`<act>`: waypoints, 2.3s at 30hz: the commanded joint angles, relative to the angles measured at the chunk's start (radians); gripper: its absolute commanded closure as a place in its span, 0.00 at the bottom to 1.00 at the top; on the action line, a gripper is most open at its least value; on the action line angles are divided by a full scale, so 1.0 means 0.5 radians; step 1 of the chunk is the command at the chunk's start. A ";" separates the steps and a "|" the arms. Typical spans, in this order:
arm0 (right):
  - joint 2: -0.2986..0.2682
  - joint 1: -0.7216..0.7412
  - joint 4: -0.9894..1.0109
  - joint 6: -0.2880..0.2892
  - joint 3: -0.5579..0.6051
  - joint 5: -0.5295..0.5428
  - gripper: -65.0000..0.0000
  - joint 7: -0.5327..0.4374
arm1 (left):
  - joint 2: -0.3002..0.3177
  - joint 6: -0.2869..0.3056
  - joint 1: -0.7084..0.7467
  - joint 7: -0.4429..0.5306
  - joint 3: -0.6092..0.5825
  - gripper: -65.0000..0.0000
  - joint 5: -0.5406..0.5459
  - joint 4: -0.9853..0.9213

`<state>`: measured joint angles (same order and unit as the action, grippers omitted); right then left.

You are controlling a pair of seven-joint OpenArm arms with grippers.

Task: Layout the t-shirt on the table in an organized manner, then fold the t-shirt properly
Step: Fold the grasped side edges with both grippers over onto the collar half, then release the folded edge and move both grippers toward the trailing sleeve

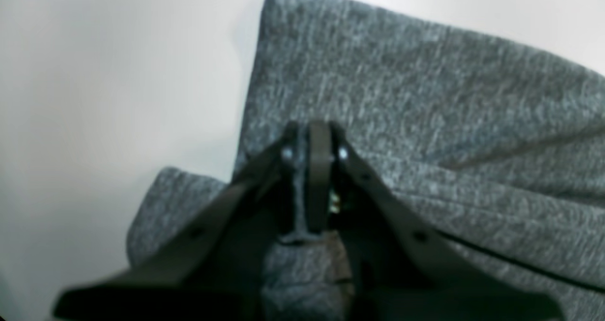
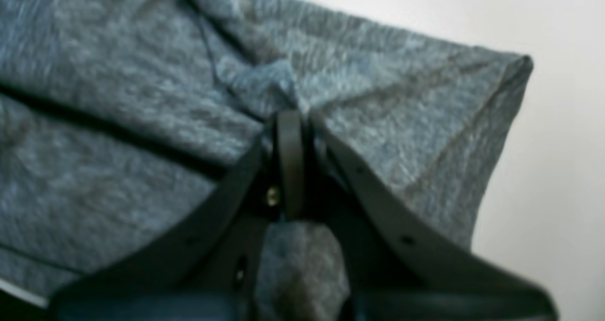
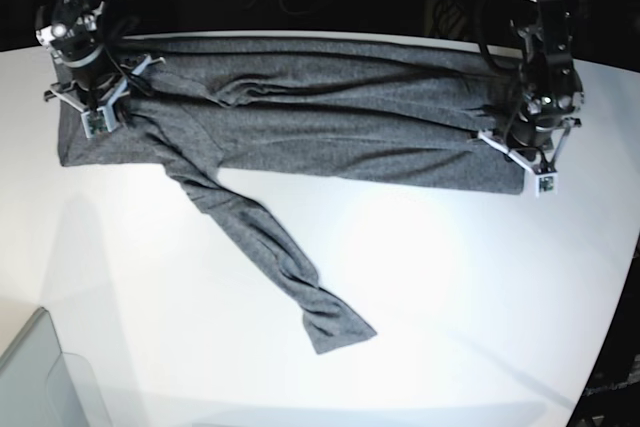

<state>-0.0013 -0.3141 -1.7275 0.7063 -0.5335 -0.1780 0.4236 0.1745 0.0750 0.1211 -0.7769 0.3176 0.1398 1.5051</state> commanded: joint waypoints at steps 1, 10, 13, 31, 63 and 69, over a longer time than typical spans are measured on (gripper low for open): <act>-0.026 0.010 -0.033 -0.016 -0.009 0.020 1.00 -0.048 | 0.018 -0.010 -0.007 -0.031 0.005 0.99 -0.011 -0.004; -0.057 -0.036 -0.112 -0.016 -0.021 0.023 0.57 -0.048 | 0.005 -0.010 -0.007 -0.053 0.005 0.86 0.004 0.008; -0.014 -0.030 -0.226 -0.016 -0.134 0.029 0.51 -0.048 | 0.008 -0.010 -0.007 -0.053 0.005 0.70 0.004 0.008; 0.026 0.473 -0.250 -0.016 0.369 0.020 0.36 0.351 | -0.062 -0.010 0.011 -0.179 0.244 0.37 0.007 0.330; 0.020 0.341 -0.266 -0.016 0.528 0.017 0.52 0.397 | -0.513 -0.032 -1.235 0.742 -0.575 0.37 -0.008 -1.183; 0.020 0.292 -0.266 -0.016 0.528 0.017 0.52 0.397 | -0.654 -0.032 -1.563 1.184 -0.566 0.37 0.007 -1.907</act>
<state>0.0135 -0.1772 -1.8400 0.7025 -0.2680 -0.1814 0.6434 -0.1406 0.0525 -0.6292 -0.2070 0.0357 0.1406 0.5358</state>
